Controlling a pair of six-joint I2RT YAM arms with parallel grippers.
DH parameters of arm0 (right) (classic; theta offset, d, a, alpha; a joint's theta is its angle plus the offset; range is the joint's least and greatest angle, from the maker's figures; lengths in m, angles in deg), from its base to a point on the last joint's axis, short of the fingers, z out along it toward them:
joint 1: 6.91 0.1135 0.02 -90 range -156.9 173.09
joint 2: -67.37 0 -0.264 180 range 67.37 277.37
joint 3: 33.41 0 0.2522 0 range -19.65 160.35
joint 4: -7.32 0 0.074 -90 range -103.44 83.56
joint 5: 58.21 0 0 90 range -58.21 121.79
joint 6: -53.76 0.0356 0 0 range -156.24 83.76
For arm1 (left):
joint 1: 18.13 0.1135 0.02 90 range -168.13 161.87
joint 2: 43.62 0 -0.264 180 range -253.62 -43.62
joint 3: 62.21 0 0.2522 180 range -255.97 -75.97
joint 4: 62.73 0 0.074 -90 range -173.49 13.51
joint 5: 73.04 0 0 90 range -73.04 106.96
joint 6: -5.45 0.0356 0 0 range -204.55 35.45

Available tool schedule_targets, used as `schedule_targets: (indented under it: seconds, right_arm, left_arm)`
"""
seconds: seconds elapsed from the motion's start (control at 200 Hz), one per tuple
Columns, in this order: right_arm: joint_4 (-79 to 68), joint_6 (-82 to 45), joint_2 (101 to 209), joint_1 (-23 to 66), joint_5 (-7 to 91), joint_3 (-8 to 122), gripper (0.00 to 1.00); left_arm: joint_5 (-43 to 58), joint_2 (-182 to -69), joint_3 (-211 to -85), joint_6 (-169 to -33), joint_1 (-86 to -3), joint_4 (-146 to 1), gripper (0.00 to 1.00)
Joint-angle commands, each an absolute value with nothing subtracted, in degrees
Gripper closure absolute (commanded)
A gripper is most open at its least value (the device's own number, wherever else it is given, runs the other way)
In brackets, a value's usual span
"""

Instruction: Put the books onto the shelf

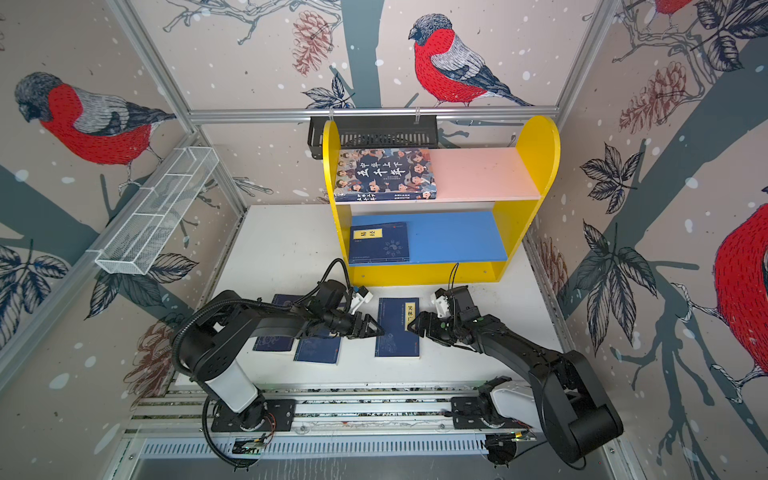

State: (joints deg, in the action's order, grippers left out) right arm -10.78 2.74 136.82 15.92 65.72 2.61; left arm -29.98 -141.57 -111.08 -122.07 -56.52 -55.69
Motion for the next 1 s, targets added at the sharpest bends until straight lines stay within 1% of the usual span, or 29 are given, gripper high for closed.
schedule_targets:
  seconds: [0.0, 0.13, 0.5, 0.635, 0.735, 0.875, 0.995]
  right_arm:
    - [-8.9, 3.1, 138.1, 16.2, 67.5, 2.1, 0.22]
    - [-5.7, 4.6, 138.9, 16.9, 69.1, 1.6, 0.23]
    - [-1.1, 8.2, 137.5, 17.9, 71.3, 0.7, 0.35]
    - [-0.8, 8.9, 136.1, 18.0, 71.5, 0.8, 0.42]
    - [-0.6, 9.2, 135.4, 17.9, 71.9, 0.7, 0.51]
    - [-0.8, 8.9, 135.3, 17.9, 72.4, 0.7, 0.6]
    - [-1.1, 8.7, 135.3, 17.9, 72.4, 0.6, 0.63]
  left_arm:
    - [-29.5, -142.6, -111.4, -121.9, -56.7, -55.8, 0.3]
    - [-30.0, -143.8, -111.8, -122.1, -56.8, -55.5, 0.3]
    - [-31.2, -145.7, -113.0, -122.3, -57.5, -55.4, 0.3]
    - [-30.9, -145.3, -113.0, -122.0, -57.5, -55.7, 0.3]
    - [-30.9, -145.5, -113.0, -122.0, -57.5, -55.7, 0.3]
    - [-30.9, -145.7, -113.2, -122.0, -57.6, -55.9, 0.3]
    - [-30.9, -145.3, -113.1, -121.9, -57.5, -55.7, 0.3]
